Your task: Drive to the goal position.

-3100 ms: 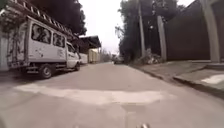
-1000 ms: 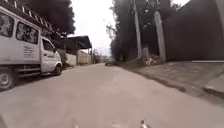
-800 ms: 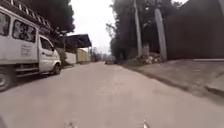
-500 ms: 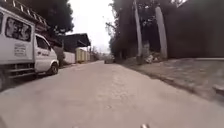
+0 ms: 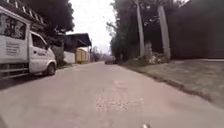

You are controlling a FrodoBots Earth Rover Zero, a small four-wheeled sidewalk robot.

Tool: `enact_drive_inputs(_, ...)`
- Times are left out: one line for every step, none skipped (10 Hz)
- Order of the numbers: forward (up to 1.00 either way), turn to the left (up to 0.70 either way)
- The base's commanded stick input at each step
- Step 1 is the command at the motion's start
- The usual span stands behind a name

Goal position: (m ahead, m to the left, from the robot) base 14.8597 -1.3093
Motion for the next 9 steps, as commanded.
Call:
enact_drive_inputs(0.7, 0.0)
enact_drive_inputs(0.7, 0.0)
enact_drive_inputs(0.7, 0.0)
enact_drive_inputs(0.7, 0.0)
enact_drive_inputs(0.7, 0.0)
enact_drive_inputs(0.7, 0.0)
enact_drive_inputs(0.7, 0.0)
enact_drive_inputs(0.7, 0.0)
enact_drive_inputs(0.7, 0.0)
